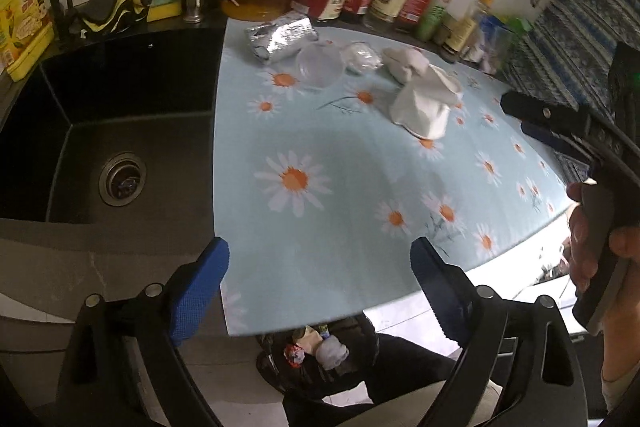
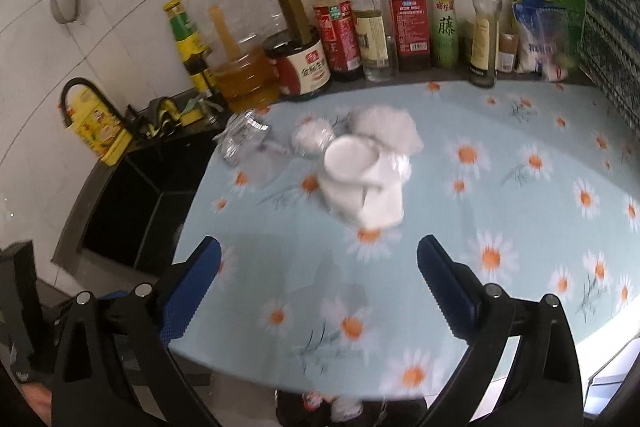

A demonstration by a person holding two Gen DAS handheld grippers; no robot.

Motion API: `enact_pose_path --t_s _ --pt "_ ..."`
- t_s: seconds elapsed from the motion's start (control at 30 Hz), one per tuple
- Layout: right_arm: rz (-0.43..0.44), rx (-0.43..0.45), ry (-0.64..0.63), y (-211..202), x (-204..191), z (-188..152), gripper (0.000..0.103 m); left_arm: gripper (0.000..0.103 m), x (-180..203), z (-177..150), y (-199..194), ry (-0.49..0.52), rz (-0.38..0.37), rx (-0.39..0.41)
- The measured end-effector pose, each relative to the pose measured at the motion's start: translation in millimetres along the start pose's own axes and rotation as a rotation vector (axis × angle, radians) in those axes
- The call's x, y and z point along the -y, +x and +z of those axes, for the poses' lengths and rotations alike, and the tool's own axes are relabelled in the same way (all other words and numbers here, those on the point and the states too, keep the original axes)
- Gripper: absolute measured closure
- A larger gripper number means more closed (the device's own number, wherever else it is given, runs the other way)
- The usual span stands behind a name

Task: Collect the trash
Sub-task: 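Raise both tools back up toward the remaining trash on the table, then move the right tool toward the white paper cups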

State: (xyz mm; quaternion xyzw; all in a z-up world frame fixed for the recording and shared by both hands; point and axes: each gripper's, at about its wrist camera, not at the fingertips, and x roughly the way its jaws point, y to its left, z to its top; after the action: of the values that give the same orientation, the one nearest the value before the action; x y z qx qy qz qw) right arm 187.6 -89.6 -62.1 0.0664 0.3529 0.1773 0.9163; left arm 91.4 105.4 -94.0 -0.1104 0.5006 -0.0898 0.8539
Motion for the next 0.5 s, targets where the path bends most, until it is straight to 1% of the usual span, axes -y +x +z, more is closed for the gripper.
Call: enact_pose_path --t_s 0.17,0.3,0.47,0.5 --pt "-0.025 -0.036 0.001 42 8 25 0.006 0.014 -6 18 14 -0.033 0.030 0.008" --pt "-0.043 -0.060 0.021 71 14 34 0.006 0.014 -11 35 25 -0.061 0.048 0.006" --pt "-0.068 -0.084 0.036 93 18 38 0.017 0.014 -13 48 35 -0.075 0.060 -0.002" --pt "-0.065 -0.091 0.038 96 19 39 0.023 0.014 -12 50 38 -0.079 0.060 -0.007"
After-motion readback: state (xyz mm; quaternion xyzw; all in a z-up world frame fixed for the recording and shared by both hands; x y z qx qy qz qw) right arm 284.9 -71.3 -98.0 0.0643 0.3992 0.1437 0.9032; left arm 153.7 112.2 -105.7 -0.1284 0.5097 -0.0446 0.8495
